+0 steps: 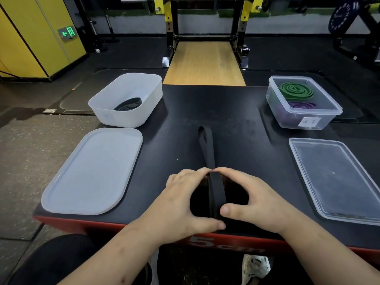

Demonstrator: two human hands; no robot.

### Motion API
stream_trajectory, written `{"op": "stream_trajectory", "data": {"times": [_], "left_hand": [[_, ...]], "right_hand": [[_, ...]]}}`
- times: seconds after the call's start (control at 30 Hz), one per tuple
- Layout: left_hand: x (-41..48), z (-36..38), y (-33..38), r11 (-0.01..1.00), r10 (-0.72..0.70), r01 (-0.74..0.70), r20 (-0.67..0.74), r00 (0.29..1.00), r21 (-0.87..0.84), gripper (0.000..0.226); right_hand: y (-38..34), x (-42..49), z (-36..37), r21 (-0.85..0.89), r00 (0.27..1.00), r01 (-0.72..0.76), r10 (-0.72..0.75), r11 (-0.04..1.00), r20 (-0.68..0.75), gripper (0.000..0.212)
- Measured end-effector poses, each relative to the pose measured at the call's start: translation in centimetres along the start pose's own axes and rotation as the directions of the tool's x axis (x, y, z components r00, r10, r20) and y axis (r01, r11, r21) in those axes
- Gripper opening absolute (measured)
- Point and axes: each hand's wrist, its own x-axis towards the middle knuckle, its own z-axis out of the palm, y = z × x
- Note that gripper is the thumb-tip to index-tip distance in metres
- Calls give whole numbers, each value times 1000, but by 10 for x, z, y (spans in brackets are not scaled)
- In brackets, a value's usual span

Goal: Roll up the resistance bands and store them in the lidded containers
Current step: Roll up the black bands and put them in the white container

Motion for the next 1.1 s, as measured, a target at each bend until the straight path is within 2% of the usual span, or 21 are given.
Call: {"op": "stream_trajectory", "data": {"times": [0.07, 0.13, 0.27, 0.43, 0.6, 0.7, 0.9, 0.97, 1.1], "left_hand": [[1, -1, 0, 1000, -16, 16, -13, 1000, -6, 95], [3, 0, -2, 999, -44, 44, -12, 999, -11, 97], [4, 2, -5, 996, -90, 90, 5, 996, -26, 117], [7, 1, 1, 995, -72, 71, -15, 997, -65, 103], [5, -2, -1, 996, -77, 79, 52, 996, -32, 121], [6, -2, 4, 999, -43, 43, 31, 999, -22, 104], [4, -4, 12, 999, -28, 27, -12, 1000, -20, 77], [6, -5, 14, 1000, -3, 3, 4, 1000, -17, 79], [4, -3, 9, 1000, 6, -7, 26, 1000, 10, 100]], "right_hand": [[1, -2, -2, -16, 1000, -14, 14, 1000, 20, 91], [1, -2, -5, -26, 999, -27, 28, 999, 43, 98], [1, 0, -4, -72, 998, -40, 44, 997, 53, 99], [0, -1, -2, -48, 999, -46, 46, 998, 9, 95], [-2, -3, -1, -29, 1000, -9, 9, 1000, -17, 84], [-4, -3, -5, -20, 1000, 6, -6, 1000, 0, 77], [-2, -7, -11, -104, 994, -46, 56, 994, 96, 102], [-6, -6, -10, -83, 997, -29, 35, 996, 72, 94], [-6, -3, -4, -49, 1000, 14, -14, 999, -16, 74]]}}
